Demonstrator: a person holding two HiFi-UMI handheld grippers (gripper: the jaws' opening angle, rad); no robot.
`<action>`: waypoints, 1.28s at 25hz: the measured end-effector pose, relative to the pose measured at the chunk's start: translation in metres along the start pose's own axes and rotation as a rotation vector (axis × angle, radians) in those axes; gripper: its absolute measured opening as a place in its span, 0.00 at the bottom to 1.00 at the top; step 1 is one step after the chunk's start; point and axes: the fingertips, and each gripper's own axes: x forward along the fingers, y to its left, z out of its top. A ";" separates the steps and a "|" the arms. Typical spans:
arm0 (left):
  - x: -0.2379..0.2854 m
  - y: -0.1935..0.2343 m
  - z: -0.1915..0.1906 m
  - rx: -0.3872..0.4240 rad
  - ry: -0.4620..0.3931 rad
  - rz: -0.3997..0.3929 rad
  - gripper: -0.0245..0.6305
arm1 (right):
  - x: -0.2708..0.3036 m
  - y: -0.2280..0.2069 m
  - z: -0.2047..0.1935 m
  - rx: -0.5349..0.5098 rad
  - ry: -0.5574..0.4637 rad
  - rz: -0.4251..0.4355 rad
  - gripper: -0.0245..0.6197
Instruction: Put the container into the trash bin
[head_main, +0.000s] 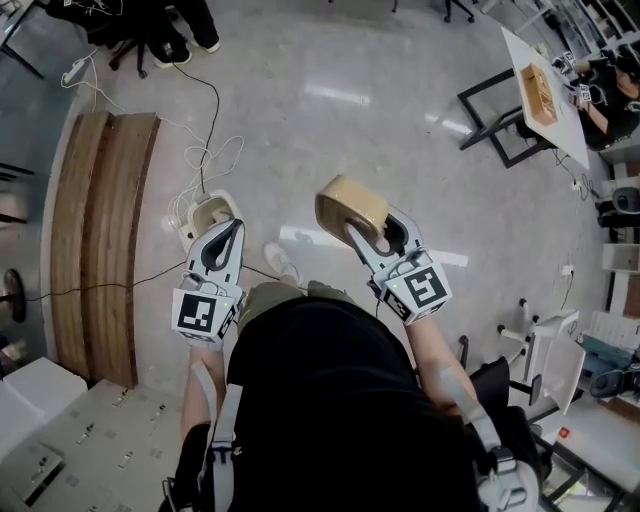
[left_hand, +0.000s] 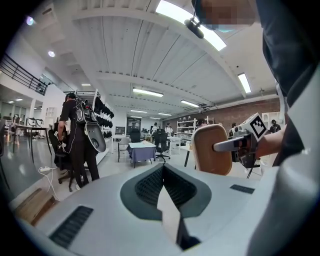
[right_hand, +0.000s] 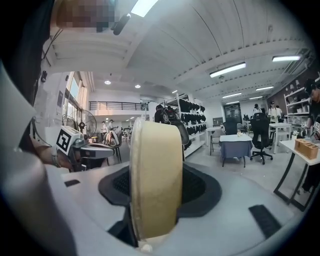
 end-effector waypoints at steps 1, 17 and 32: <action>0.005 0.012 0.001 -0.001 -0.003 0.006 0.05 | 0.013 -0.003 0.004 -0.001 0.003 0.006 0.38; 0.029 0.165 0.014 -0.037 -0.023 0.170 0.05 | 0.196 0.005 0.057 -0.044 0.012 0.217 0.38; -0.006 0.223 -0.002 -0.123 0.013 0.484 0.05 | 0.313 0.048 0.065 -0.115 0.104 0.550 0.38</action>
